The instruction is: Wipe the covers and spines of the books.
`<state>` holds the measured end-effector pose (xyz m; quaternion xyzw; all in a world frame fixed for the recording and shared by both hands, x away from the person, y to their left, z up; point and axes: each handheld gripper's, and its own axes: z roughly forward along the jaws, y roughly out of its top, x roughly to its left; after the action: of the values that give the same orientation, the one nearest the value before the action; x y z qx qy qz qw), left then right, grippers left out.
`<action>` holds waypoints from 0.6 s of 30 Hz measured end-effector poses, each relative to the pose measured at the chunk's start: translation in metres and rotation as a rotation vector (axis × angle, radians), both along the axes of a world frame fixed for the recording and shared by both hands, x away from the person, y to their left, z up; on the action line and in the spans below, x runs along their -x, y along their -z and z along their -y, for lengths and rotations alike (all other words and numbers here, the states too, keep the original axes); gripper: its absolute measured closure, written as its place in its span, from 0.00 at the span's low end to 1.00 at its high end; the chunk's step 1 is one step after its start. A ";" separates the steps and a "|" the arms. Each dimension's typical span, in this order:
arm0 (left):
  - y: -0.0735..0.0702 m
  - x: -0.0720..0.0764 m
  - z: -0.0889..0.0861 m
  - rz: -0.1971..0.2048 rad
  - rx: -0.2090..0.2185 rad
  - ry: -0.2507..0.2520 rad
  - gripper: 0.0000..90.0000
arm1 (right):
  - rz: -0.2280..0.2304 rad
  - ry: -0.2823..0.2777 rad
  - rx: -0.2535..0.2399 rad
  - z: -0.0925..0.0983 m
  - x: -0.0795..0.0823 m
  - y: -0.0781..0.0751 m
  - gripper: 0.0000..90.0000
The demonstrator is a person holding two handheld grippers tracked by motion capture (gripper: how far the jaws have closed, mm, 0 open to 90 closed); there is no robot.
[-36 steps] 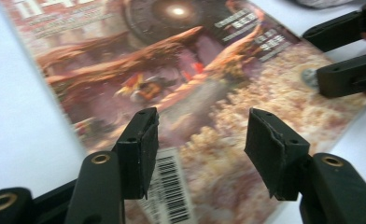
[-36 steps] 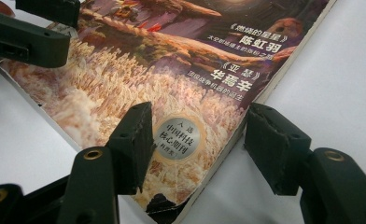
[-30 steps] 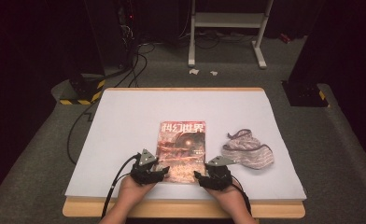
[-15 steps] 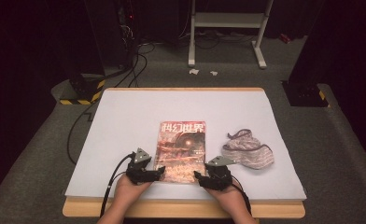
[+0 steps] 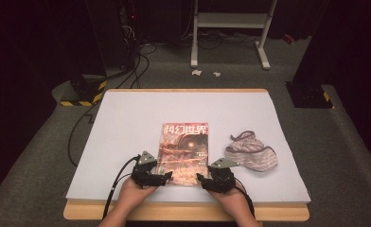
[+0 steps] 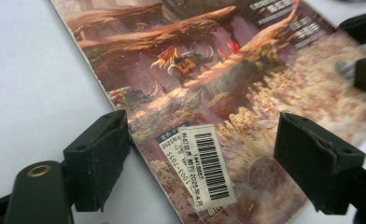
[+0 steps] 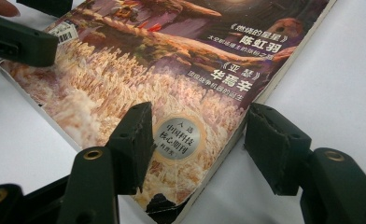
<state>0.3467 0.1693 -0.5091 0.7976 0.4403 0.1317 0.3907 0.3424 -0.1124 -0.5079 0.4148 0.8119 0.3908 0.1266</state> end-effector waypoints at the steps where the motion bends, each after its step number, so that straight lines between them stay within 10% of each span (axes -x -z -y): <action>1: 0.000 0.000 0.000 0.002 -0.004 -0.002 0.21 | 0.000 0.000 0.000 0.000 0.000 0.000 0.47; 12: 0.000 -0.001 -0.002 -0.007 0.014 -0.005 0.22 | 0.000 0.003 0.000 0.000 0.000 0.000 0.47; 18: 0.001 -0.003 -0.009 -0.035 0.091 -0.014 0.23 | -0.005 0.007 -0.003 0.000 0.000 0.000 0.47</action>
<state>0.3501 0.1787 -0.5098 0.7781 0.4583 0.1006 0.4177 0.3425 -0.1123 -0.5078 0.4186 0.8103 0.3906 0.1254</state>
